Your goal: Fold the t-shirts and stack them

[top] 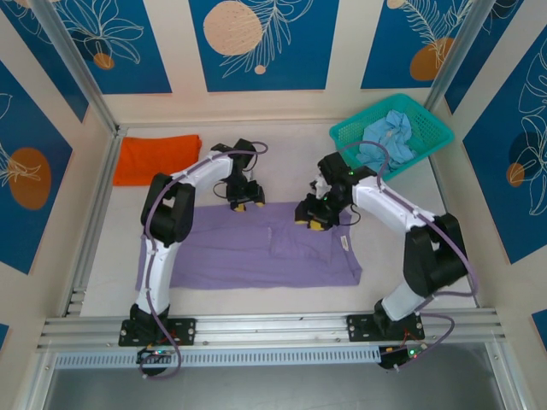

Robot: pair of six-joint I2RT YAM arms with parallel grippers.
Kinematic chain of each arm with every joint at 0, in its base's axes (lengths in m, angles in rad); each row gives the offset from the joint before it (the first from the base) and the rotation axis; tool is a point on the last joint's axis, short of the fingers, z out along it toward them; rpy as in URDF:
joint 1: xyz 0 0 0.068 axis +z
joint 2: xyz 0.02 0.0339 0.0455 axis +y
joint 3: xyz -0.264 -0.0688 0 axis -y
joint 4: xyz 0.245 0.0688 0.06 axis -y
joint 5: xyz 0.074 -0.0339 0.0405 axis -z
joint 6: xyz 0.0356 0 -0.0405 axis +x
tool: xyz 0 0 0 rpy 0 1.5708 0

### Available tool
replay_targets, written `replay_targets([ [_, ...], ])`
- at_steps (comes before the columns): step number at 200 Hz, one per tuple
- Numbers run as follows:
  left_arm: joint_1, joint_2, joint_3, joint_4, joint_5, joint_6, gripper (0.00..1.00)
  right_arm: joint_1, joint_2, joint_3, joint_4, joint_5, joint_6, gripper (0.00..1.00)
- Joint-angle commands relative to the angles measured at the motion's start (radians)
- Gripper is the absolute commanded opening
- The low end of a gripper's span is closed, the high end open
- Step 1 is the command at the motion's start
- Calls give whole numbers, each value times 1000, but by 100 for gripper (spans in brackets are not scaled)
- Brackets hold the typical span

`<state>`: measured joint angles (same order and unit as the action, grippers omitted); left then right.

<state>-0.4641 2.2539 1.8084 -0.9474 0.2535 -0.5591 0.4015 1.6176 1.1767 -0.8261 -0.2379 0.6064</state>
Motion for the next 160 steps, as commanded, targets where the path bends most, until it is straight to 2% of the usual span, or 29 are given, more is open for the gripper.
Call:
replay_targets([
  [1, -1, 19, 43, -41, -62, 41, 59, -50, 106, 44, -71, 110, 71, 41],
  [23, 2, -19, 75, -69, -107, 52, 65, -61, 200, 114, -63, 213, 67, 38],
  [44, 17, -64, 92, -97, -156, 52, 68, -62, 323, 211, -132, 324, 108, 34],
  [64, 42, -132, 52, -105, -212, 52, 68, -56, 417, 262, -137, 342, 158, 32],
  [99, 109, -262, -176, -66, -237, 49, 65, -41, 557, 373, -120, 323, 252, 32],
  [138, 137, -381, -411, -34, -247, 45, 65, -11, 770, 677, -144, 325, 296, 35],
  [160, 140, -416, -472, -46, -254, 49, 66, -5, 953, 964, -217, 319, 303, 37],
])
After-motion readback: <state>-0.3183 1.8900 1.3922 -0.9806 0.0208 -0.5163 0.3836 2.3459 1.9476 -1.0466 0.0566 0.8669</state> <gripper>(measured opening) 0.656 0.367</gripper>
